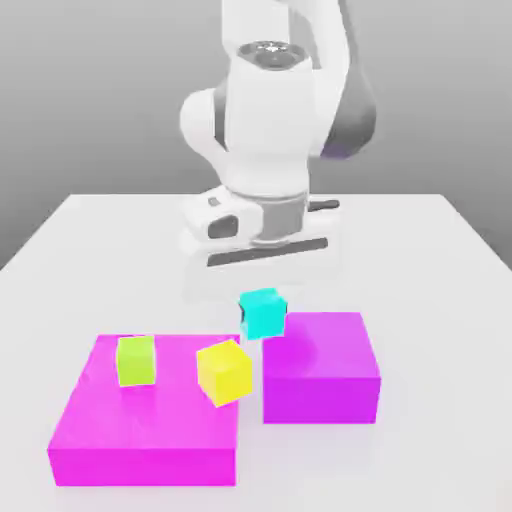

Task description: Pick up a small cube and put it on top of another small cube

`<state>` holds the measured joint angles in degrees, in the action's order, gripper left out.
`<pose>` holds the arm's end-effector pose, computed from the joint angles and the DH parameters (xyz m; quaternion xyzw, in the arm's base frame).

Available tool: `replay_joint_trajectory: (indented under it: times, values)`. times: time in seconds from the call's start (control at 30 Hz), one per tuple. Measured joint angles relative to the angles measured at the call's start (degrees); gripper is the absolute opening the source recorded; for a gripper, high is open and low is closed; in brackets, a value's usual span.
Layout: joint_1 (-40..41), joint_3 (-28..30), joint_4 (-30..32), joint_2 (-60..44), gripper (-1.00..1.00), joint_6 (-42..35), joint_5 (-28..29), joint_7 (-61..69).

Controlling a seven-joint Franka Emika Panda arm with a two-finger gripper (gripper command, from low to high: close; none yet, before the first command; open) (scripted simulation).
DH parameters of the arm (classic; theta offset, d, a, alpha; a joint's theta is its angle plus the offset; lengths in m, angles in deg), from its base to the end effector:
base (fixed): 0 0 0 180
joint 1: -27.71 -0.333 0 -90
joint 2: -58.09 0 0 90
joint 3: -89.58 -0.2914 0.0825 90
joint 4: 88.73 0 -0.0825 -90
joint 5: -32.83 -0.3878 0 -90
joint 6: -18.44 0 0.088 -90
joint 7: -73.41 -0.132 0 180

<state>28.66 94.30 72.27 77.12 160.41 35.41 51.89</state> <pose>0.3733 -0.0336 0.2484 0.9765 -0.2156 -0.0002 0.0005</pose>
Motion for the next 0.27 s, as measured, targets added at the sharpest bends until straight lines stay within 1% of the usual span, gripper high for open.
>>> replay_joint_trajectory:
  times: [0.13,0.17,0.27]
  values:
    - [0.22,0.93,1.61,-6.95,-1.0,8.53,-0.44,1.17]
    - [0.22,0.99,1.87,-8.25,1.0,10.1,-0.47,1.23]
    - [0.22,0.99,1.87,-8.25,1.0,10.1,-0.47,1.23]
